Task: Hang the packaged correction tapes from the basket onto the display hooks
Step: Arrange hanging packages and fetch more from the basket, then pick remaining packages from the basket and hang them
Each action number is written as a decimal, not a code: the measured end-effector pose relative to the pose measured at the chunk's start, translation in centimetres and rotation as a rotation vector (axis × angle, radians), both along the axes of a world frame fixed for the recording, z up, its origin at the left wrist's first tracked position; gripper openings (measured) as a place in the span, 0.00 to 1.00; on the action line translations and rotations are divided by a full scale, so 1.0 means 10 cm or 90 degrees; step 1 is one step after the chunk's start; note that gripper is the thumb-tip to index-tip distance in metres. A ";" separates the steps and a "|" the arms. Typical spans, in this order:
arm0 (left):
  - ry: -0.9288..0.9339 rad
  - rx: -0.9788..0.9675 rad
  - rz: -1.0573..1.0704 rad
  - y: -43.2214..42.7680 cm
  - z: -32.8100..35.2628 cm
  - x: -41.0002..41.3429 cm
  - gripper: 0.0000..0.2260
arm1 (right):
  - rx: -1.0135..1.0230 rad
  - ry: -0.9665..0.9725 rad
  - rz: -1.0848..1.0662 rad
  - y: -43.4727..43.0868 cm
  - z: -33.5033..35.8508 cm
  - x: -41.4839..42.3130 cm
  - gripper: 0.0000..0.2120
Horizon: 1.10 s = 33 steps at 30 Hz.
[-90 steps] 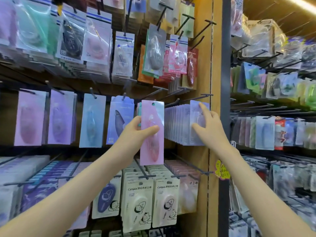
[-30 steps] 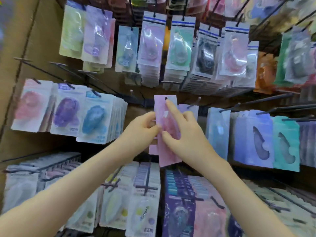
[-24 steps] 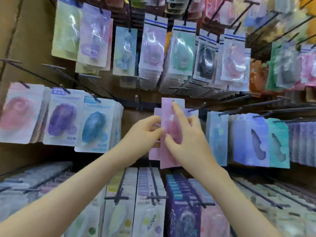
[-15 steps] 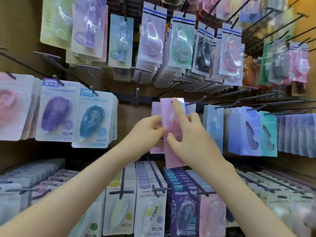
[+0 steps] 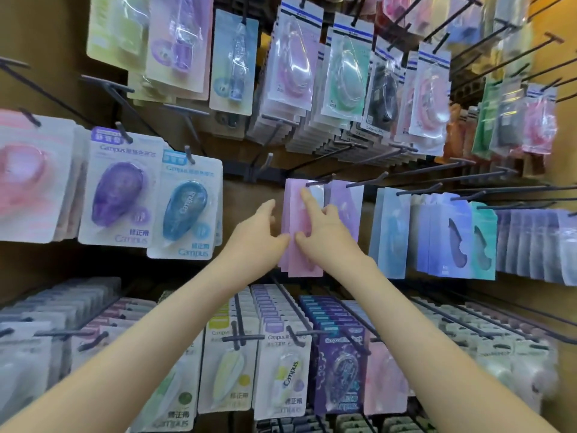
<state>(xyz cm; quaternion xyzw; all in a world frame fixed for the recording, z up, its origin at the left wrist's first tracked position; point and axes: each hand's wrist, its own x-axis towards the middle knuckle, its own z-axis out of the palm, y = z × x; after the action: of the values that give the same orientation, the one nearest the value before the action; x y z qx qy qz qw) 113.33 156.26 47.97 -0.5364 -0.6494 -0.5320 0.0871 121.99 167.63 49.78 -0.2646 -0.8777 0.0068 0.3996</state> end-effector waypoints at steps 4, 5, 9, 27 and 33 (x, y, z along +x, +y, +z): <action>0.078 0.008 0.076 -0.23 -0.14 0.03 0.26 | -0.057 -0.013 -0.016 -0.02 0.00 -0.11 0.37; 0.094 0.024 0.087 -0.32 -0.20 0.05 0.26 | -0.073 -0.005 -0.006 -0.06 -0.03 -0.10 0.37; 0.178 0.095 0.153 -0.73 -0.51 0.11 0.23 | 0.007 0.034 -0.001 -0.36 -0.27 0.08 0.37; -0.146 -0.232 0.459 -3.88 -3.99 0.70 0.19 | -0.049 -0.226 0.565 -3.36 -3.74 0.15 0.28; -0.404 -0.360 0.564 -4.99 -5.52 0.52 0.20 | -0.139 -0.471 0.648 -4.36 -5.30 -0.51 0.28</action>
<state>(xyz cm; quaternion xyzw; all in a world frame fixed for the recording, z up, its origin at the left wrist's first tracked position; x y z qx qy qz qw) 118.49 106.41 -7.23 -0.0336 -0.9209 -0.3860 -0.0432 116.85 124.02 -3.21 0.1615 -0.9677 0.1933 -0.0121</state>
